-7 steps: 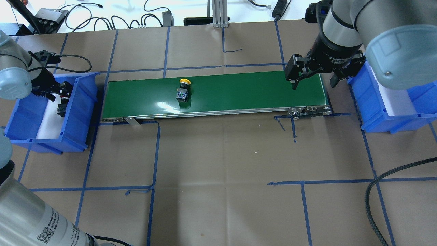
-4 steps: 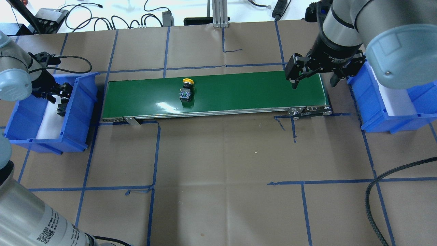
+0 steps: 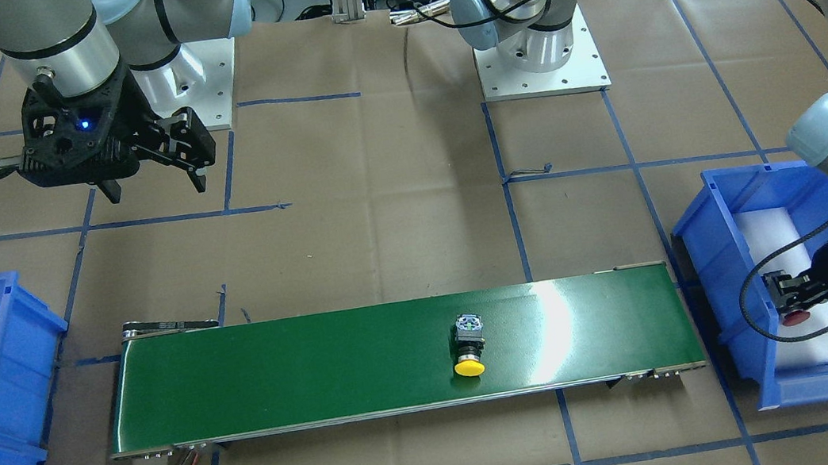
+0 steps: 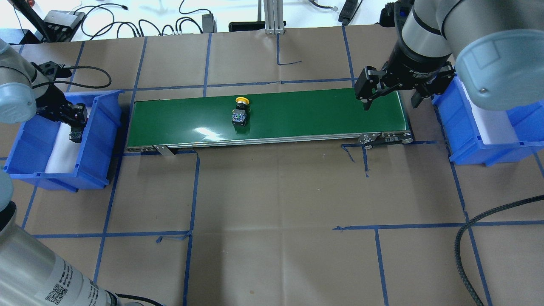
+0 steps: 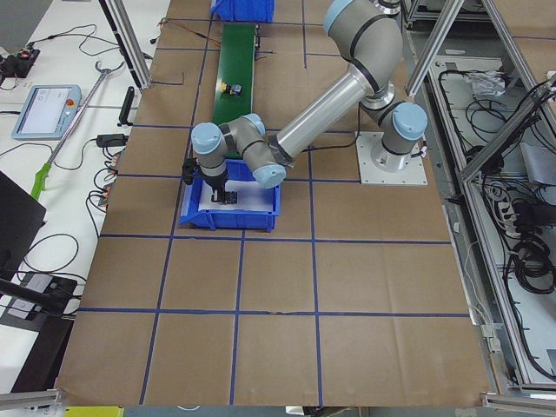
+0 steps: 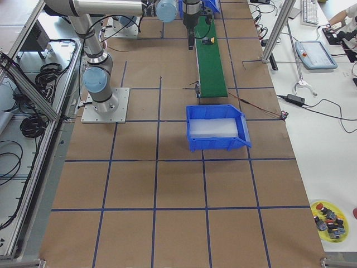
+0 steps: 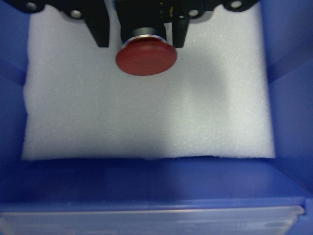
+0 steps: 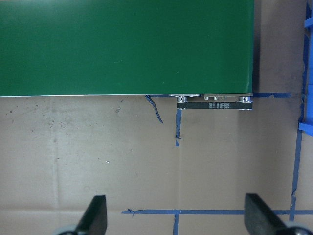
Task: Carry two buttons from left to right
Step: 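Grasp the red-capped button with the left gripper and lift it, then carry the red button onto the belt while the right gripper reaches toward the yellow button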
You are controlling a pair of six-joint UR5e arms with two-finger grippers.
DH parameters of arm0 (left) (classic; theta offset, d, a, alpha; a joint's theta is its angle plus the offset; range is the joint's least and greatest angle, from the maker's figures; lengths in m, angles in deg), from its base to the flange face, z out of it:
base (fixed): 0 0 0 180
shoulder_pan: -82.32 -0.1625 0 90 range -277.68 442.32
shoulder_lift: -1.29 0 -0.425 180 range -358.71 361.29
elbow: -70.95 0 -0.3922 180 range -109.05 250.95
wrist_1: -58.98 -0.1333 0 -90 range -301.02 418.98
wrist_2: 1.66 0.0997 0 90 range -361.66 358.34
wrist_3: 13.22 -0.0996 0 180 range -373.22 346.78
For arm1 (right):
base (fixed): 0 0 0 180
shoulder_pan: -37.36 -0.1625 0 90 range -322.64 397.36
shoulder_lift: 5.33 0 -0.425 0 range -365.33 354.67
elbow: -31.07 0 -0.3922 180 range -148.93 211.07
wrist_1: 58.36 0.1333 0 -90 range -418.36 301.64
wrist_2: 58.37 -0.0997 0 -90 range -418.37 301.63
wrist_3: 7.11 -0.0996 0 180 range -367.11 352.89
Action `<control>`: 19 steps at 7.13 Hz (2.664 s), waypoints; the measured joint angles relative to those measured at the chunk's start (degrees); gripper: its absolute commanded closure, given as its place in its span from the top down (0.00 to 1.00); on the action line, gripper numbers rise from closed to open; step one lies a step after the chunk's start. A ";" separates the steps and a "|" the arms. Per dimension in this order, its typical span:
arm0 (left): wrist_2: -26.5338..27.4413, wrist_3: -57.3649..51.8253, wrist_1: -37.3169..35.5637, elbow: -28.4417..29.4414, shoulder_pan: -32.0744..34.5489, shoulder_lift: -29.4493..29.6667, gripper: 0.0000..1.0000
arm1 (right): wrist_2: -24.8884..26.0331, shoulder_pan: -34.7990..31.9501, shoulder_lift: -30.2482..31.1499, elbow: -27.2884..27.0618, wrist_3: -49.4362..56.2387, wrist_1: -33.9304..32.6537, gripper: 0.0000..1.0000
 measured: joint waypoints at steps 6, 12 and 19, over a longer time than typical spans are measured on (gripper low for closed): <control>1.43 -0.46 25.85 16.39 -0.01 -6.62 0.09 | -0.02 0.00 -0.01 -0.10 0.01 -0.10 1.00; 1.31 7.31 28.40 15.20 11.45 -9.36 0.09 | -0.07 0.00 -0.26 -0.86 -0.13 -0.02 1.00; 0.95 20.77 16.80 4.02 20.75 -8.47 0.09 | -0.27 -0.06 -8.02 -0.36 -0.69 -11.43 1.00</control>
